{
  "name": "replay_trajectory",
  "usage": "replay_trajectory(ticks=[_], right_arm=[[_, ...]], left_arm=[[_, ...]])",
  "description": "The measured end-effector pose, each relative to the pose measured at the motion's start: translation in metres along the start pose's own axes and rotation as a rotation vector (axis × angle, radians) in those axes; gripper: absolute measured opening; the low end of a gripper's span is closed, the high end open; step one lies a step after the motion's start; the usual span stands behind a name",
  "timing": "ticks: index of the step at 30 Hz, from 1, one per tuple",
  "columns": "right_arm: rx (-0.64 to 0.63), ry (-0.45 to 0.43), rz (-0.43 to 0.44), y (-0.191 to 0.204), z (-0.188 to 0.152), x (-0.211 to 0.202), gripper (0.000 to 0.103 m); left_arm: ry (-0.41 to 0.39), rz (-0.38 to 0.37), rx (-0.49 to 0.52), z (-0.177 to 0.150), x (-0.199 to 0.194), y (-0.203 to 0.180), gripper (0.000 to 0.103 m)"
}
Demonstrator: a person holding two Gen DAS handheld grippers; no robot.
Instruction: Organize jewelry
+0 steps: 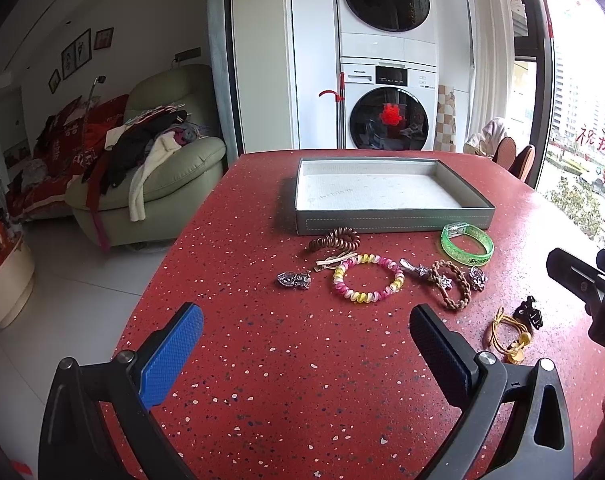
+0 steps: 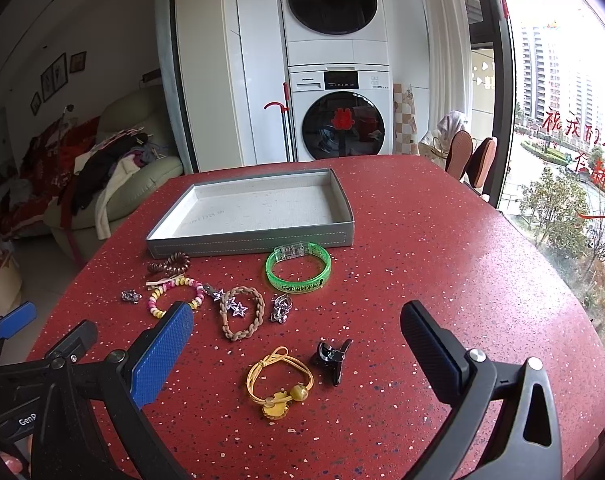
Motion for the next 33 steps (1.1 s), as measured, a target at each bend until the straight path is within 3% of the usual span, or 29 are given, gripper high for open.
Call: replay_trajectory(ticks=[33], right_arm=[[0.001,-0.002,0.003,0.0011,0.0004,0.0003,0.103]], left_arm=[[0.004,-0.001,0.0,-0.0021,0.0015,-0.0014,0.103]])
Point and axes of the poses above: each gripper's, at about its wrist camera, not at the fingertips, and x roughly the way its jaws point, y to its left, z to its top, the point moved 9 cm from there along x, roughly the way its jaws point, and after that the axes turned 4 degrees about z, right-handed, at the moved point
